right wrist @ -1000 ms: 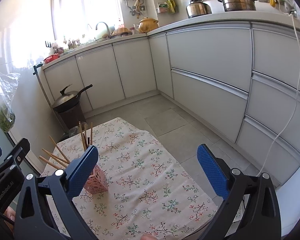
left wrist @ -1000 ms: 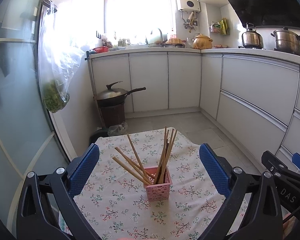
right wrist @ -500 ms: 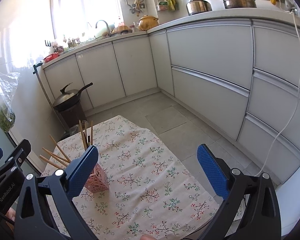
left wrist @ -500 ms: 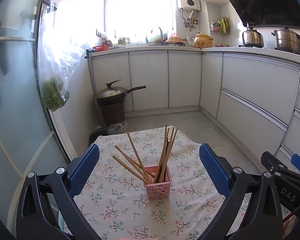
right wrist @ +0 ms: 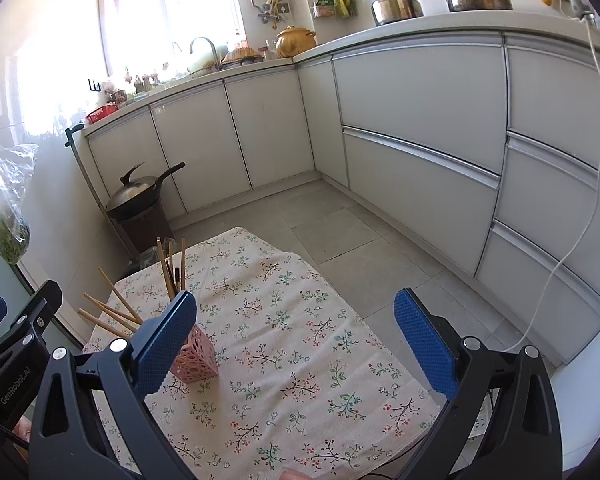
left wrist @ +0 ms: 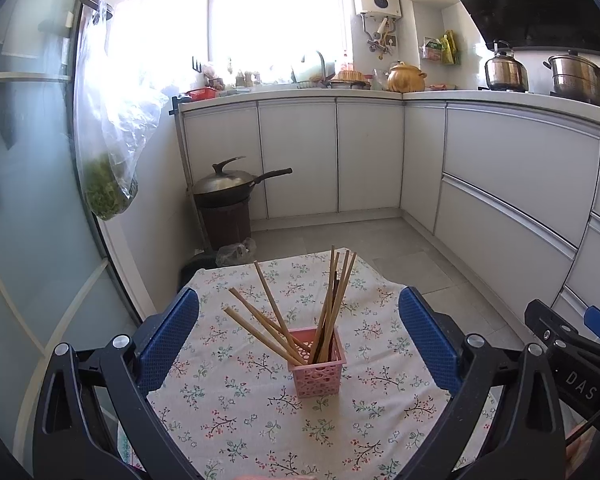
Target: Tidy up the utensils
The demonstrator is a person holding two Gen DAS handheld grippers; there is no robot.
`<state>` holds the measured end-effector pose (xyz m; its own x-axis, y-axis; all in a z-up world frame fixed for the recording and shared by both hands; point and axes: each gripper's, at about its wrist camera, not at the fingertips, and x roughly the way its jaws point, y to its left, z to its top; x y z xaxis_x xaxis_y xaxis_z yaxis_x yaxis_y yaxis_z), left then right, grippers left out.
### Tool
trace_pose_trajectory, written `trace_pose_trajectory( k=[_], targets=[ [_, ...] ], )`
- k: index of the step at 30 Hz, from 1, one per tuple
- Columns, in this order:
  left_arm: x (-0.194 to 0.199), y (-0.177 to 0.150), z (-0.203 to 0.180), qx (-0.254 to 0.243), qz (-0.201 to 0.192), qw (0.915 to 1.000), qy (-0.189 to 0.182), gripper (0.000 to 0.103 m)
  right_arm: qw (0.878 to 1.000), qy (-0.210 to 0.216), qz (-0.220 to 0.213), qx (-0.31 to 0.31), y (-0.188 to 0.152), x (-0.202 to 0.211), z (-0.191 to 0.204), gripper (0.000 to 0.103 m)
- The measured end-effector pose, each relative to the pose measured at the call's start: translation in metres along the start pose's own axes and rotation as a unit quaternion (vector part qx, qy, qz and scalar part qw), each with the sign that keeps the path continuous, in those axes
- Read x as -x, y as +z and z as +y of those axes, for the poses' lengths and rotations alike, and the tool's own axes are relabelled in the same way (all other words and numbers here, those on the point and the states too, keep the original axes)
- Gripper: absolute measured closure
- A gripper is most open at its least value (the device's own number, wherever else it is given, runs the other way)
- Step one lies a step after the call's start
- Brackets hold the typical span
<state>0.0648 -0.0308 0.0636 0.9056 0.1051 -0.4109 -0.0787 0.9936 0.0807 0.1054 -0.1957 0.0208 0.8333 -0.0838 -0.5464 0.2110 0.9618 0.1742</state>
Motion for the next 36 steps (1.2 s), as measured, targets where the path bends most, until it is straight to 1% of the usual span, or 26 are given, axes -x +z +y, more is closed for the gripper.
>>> trace_pose_trajectory(
  k=[26, 36],
  targets=[
    [-0.0018, -0.0027, 0.0002, 0.000, 0.005, 1.0000, 0.001, 0.007, 1.000, 0.002, 0.012, 0.000, -0.0021, -0.0033, -0.0017, 0.007],
    [-0.0038, -0.0037, -0.0032, -0.008, 0.011, 0.9999, -0.002, 0.007, 1.000, 0.002, 0.015, -0.001, -0.0034, -0.0070, -0.0018, 0.007]
  ],
)
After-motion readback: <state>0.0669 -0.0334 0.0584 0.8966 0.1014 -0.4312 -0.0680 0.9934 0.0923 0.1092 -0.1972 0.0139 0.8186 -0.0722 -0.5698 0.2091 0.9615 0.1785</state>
